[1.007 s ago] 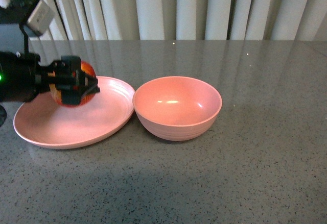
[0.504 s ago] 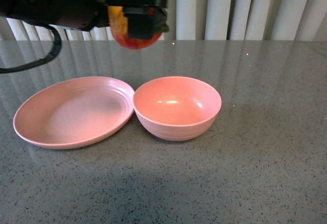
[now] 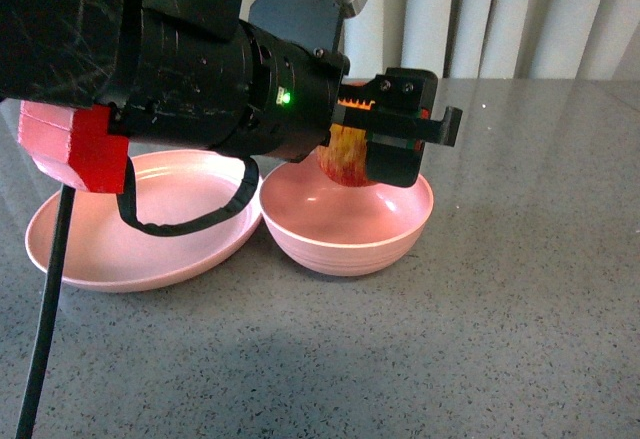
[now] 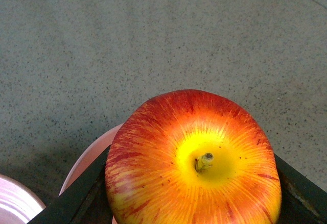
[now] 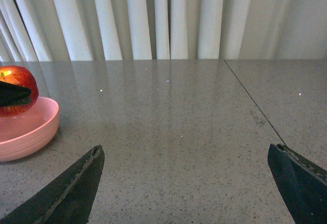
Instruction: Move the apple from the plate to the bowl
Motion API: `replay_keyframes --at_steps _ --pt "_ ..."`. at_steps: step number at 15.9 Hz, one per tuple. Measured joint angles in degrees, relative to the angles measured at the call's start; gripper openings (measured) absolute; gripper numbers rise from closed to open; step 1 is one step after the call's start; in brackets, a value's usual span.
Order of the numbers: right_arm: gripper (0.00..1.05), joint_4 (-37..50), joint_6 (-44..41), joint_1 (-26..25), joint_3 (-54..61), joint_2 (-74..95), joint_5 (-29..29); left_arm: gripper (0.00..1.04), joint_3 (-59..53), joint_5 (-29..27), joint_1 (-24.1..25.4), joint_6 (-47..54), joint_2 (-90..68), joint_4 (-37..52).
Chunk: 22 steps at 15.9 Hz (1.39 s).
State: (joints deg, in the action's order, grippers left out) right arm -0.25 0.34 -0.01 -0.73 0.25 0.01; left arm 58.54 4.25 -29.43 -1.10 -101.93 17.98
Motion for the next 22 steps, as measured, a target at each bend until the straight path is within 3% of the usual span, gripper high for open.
replay_keyframes --at_steps 19,22 --pt "0.98 0.0 0.0 0.0 0.0 0.0 0.0 0.70 2.6 -0.2 1.4 -2.0 -7.7 -1.1" --pt "0.98 0.0 0.0 0.0 0.0 0.0 0.0 0.97 3.0 0.3 1.1 -2.4 -7.7 -0.6"
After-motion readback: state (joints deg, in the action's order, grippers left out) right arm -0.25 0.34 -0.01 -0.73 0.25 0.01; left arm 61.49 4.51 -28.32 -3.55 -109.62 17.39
